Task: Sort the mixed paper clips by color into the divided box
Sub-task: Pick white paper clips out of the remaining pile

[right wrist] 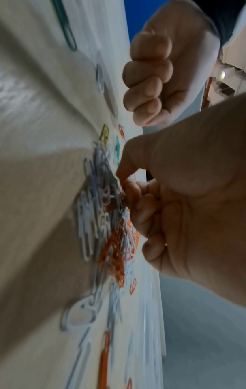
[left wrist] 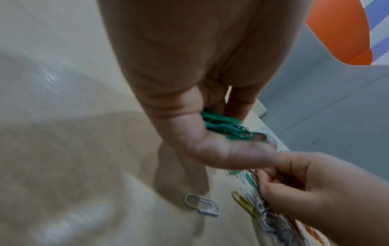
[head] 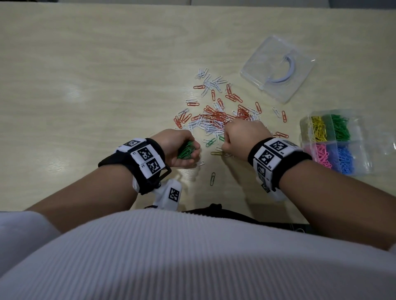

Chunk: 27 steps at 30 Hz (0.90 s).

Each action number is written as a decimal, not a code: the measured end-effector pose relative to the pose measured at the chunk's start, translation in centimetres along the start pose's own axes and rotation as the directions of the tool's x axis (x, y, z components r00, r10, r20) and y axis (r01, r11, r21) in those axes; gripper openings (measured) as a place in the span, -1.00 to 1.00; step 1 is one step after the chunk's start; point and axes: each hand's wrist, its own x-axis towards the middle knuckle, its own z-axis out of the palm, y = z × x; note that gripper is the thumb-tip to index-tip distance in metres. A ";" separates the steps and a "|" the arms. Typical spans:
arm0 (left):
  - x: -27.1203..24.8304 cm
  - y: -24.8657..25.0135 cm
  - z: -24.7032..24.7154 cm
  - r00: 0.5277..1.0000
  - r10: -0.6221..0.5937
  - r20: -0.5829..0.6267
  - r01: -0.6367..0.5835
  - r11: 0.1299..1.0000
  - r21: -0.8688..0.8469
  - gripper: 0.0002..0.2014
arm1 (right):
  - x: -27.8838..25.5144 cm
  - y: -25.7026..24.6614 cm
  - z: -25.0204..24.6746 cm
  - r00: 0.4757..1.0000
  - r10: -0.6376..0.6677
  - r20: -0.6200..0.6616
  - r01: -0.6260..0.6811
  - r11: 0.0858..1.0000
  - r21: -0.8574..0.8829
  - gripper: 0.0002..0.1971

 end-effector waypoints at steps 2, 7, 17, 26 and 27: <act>0.0 0.0 0.1 1.000 0.006 0.010 -0.006 1.000 -0.002 -0.75 | -0.4 0.3 0.0 1.000 0.018 -0.021 -0.017 0.999 0.042 -0.87; 0.1 0.0 0.3 1.000 0.004 0.017 -0.004 1.000 -0.010 -0.74 | -0.2 -1.0 0.3 0.986 -0.128 -0.106 0.136 0.988 0.073 -0.81; 0.2 0.2 -0.1 1.000 -0.006 -0.019 0.005 1.000 -0.025 -0.72 | 0.3 -1.8 0.2 0.971 -0.183 -0.154 0.183 0.983 -0.018 -0.72; 0.4 0.5 0.4 0.999 -0.034 -0.013 0.033 0.999 -0.018 -0.69 | 0.3 -1.9 -1.1 0.975 -0.120 -0.188 0.151 0.975 0.162 -0.72; 0.5 0.4 0.3 0.999 -0.036 -0.011 0.036 0.999 -0.021 -0.69 | 0.2 -1.7 -1.2 0.978 -0.093 -0.184 0.130 0.972 0.196 -0.73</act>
